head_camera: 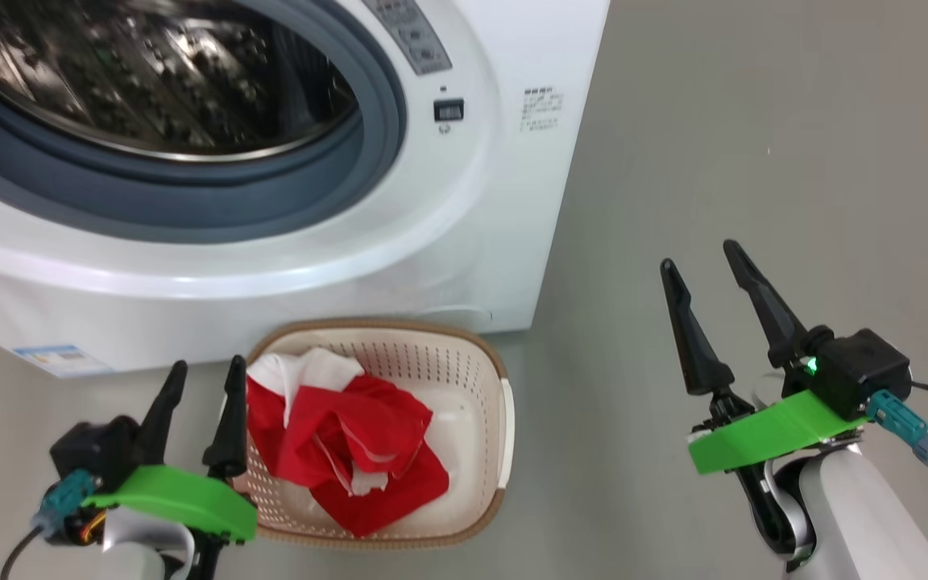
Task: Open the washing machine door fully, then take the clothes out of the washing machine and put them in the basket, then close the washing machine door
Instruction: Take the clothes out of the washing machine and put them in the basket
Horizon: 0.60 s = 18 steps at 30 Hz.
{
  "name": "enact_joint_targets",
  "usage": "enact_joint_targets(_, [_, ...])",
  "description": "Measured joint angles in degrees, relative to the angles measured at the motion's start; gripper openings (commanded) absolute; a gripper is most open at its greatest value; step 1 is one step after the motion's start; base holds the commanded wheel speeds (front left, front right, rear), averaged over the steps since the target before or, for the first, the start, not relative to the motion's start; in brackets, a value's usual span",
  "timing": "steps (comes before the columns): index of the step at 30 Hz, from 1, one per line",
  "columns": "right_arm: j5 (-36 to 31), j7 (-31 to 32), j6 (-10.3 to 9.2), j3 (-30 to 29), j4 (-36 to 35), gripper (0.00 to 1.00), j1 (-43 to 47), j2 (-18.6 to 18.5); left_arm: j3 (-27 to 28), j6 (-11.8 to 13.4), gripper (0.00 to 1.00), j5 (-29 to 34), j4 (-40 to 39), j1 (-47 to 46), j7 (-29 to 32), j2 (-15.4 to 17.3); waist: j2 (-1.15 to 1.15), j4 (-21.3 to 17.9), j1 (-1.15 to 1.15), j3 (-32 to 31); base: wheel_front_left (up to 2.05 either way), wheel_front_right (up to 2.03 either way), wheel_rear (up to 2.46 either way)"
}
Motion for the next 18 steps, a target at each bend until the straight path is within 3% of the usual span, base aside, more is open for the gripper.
enact_joint_targets(10, [0.0,0.0,0.00,-1.0,0.1,1.00,3.2,0.1,2.3,-0.1,1.00,4.6,-14.9,9.5,0.0,-0.5,0.00,0.1,0.00,-5.7,0.00,0.00,0.00])
enact_joint_targets(18, [0.0,0.0,0.00,-2.2,-0.1,1.00,5.5,0.1,3.3,-0.1,1.00,5.7,-20.1,14.5,0.0,-1.0,0.00,-0.5,0.00,-8.5,0.00,0.00,0.00])
